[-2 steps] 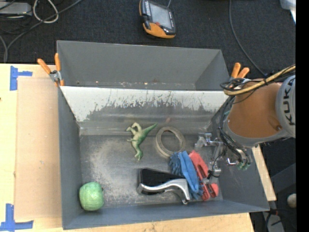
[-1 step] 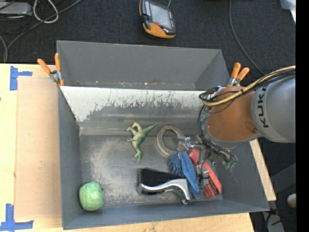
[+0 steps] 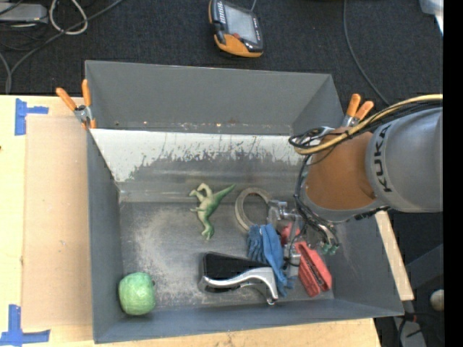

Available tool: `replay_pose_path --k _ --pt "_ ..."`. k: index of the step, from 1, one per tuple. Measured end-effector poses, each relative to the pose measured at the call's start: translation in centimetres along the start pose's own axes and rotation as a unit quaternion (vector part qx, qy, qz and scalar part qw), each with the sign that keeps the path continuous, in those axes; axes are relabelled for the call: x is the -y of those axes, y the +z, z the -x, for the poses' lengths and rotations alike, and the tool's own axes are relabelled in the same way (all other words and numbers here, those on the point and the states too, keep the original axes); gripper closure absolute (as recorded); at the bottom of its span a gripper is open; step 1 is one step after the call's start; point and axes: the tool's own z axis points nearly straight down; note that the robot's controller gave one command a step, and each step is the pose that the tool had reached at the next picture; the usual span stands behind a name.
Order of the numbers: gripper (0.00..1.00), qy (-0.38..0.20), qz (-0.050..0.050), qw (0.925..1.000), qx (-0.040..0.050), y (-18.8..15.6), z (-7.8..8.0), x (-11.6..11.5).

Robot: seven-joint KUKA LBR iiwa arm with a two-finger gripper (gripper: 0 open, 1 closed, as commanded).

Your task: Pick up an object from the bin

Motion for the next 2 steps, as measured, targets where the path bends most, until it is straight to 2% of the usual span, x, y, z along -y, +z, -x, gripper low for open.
replay_pose_path --k 1,2 --pt "0.0 -0.124 0.002 0.9923 0.0031 -0.1 4.1 2.5" --pt "0.0 -0.008 0.001 1.0 0.001 -0.1 0.9 0.4"
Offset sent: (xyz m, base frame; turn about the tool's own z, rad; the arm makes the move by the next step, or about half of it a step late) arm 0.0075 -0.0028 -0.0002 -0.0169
